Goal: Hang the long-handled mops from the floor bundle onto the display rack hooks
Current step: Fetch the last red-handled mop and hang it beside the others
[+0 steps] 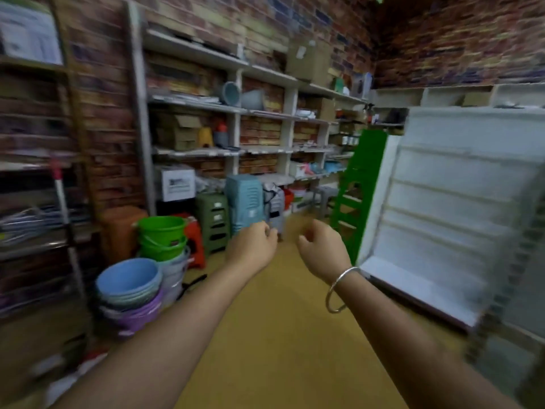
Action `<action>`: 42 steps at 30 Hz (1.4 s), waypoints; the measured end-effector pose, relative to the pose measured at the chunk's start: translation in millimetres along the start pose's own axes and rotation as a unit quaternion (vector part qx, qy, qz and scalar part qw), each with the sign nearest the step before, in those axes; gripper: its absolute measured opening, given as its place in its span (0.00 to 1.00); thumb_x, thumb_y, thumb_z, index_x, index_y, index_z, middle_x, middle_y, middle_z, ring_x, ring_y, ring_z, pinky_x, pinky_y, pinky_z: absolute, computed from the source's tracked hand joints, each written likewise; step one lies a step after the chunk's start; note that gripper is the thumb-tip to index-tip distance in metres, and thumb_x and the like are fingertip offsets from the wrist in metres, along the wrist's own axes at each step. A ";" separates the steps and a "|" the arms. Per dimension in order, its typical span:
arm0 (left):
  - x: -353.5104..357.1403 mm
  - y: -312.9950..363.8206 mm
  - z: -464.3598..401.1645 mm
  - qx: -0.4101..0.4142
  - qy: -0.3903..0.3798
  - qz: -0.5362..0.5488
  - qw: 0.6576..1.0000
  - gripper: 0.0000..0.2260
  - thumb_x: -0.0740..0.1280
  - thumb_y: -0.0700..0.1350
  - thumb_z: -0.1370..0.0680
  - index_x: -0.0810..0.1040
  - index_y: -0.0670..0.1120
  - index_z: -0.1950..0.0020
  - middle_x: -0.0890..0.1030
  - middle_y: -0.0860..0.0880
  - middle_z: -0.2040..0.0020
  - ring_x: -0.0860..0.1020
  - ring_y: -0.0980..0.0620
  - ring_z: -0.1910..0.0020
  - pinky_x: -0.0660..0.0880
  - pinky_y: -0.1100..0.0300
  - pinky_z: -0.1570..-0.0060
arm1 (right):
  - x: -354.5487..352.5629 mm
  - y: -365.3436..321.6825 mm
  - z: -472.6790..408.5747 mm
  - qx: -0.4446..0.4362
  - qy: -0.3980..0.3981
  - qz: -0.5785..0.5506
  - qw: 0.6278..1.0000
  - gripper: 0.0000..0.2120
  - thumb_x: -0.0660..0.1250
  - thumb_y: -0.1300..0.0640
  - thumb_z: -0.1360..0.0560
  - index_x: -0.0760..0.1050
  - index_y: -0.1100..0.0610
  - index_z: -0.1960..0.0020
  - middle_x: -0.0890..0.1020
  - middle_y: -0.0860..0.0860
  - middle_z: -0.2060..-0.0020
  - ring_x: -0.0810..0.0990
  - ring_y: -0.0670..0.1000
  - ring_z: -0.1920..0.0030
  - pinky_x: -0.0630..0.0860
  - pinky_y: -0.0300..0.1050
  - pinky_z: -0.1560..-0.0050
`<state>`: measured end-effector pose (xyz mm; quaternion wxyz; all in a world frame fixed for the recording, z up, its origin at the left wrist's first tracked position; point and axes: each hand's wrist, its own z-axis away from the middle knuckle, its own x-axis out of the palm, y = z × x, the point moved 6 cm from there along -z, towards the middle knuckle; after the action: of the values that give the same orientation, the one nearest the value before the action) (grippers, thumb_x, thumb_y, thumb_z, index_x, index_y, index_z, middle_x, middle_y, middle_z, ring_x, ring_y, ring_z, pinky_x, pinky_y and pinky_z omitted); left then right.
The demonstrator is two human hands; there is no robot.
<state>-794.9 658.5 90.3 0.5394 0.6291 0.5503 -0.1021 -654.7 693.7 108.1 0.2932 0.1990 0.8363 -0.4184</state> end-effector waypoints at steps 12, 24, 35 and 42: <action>-211.1 -378.7 -1.5 -0.271 0.089 -0.145 0.947 0.15 0.58 0.53 0.22 0.79 0.45 0.49 0.82 0.41 0.47 0.79 0.40 0.46 0.76 0.51 0.48 | 378.2 -234.5 -32.5 -0.106 -0.292 -0.068 0.948 0.11 0.63 0.56 0.27 0.75 0.64 0.51 0.80 0.64 0.48 0.77 0.62 0.45 0.71 0.47 0.49; -267.6 -634.0 -60.6 -0.406 0.094 -0.139 0.898 0.13 0.57 0.52 0.21 0.76 0.49 0.60 0.78 0.49 0.63 0.76 0.49 0.63 0.71 0.58 0.63 | 664.3 -352.1 -102.3 -0.121 -0.422 -0.095 0.894 0.09 0.62 0.57 0.27 0.74 0.63 0.55 0.80 0.63 0.49 0.77 0.61 0.48 0.68 0.44 0.54; -266.9 -809.0 -240.3 -0.437 0.083 -0.093 0.891 0.13 0.58 0.52 0.21 0.74 0.49 0.61 0.79 0.46 0.59 0.78 0.45 0.55 0.74 0.54 0.56 | 887.5 -403.9 -238.2 -0.079 -0.458 -0.106 0.879 0.07 0.61 0.56 0.26 0.70 0.61 0.55 0.78 0.65 0.47 0.76 0.61 0.47 0.65 0.42 0.55; -255.8 -950.1 -330.3 -0.446 0.053 -0.019 0.893 0.14 0.57 0.50 0.20 0.77 0.45 0.59 0.81 0.45 0.61 0.79 0.47 0.60 0.76 0.52 0.57 | 1022.6 -439.2 -301.3 -0.012 -0.406 -0.136 0.904 0.15 0.63 0.57 0.27 0.70 0.63 0.43 0.76 0.62 0.44 0.77 0.61 0.47 0.64 0.40 0.57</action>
<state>-1806.6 592.5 -131.9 0.7313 0.3164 0.5777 0.1769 -1772.0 778.5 -163.7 0.5502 -0.1071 0.6683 -0.4891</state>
